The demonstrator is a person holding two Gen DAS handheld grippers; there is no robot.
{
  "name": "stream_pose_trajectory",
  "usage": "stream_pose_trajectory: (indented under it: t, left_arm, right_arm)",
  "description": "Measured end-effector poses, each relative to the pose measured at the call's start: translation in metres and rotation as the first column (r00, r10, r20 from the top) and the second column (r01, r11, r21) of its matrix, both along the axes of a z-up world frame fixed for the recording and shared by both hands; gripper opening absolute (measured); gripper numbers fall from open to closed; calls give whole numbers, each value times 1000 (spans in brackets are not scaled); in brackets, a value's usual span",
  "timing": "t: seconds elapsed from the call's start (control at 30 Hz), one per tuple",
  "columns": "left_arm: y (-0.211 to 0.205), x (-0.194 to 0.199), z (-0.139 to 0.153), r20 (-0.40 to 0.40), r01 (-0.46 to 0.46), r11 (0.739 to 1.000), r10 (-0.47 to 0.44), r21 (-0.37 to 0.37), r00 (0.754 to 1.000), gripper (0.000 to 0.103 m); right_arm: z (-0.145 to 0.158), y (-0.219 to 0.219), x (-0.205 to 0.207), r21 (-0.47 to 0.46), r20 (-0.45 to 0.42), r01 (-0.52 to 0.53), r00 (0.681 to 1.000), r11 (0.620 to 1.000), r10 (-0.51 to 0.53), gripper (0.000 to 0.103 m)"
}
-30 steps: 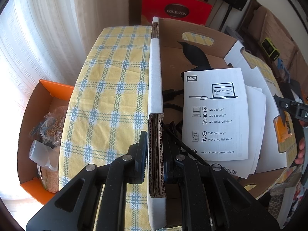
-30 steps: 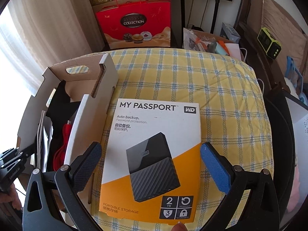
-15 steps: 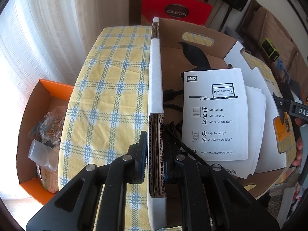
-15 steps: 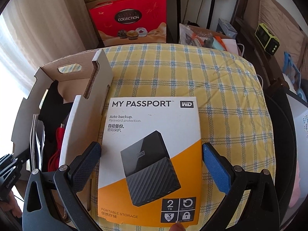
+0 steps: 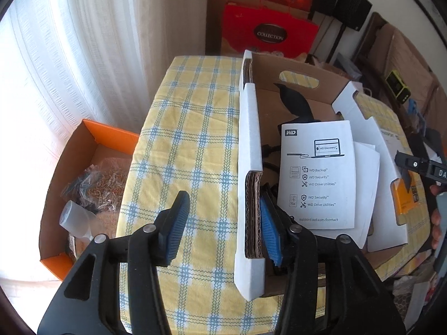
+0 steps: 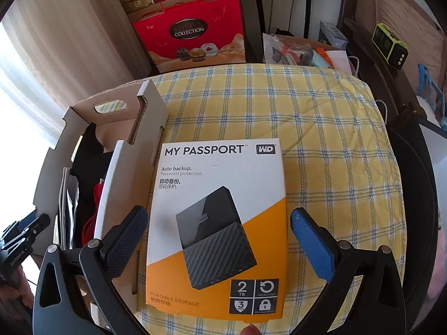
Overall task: Organize objects
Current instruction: 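Move the right tool to the orange My Passport box and grip its sides, then release the tray wall with the left tool while the right tool lifts the My Passport box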
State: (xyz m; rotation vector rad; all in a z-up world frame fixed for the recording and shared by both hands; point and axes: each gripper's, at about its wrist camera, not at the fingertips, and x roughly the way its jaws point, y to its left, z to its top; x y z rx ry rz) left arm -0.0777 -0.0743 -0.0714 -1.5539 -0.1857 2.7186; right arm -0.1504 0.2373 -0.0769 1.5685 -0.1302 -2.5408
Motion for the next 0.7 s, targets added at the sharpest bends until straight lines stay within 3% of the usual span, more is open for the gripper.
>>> stream_pose_trajectory:
  t: [0.07, 0.13, 0.3, 0.43, 0.53, 0.7]
  left_arm:
    - [-1, 6, 15, -33, 1, 1000, -1, -11, 999, 49]
    - [4, 10, 29, -60, 23, 1000, -24, -12, 998, 57]
    - [22, 8, 54, -89, 106, 990, -98, 95, 991, 74]
    - [47, 2, 60, -79, 162, 973, -150, 166, 985, 79]
    - [71, 0, 66, -83, 214, 951, -200, 223, 976, 80]
    - [117, -4, 75, -101, 292, 934, -277, 208, 956, 79]
  right_arm:
    - [7, 5, 6, -15, -17, -7, 1000, 1000, 7, 103]
    - [12, 10, 11, -33, -21, -13, 1000, 999, 13, 103]
    - [21, 22, 18, -43, -22, -27, 999, 999, 26, 101]
    - [25, 34, 24, -65, -24, -29, 999, 997, 28, 93]
    - [27, 44, 27, -78, -25, -28, 999, 997, 26, 78]
    - [15, 51, 27, -96, 12, -41, 999, 995, 42, 50]
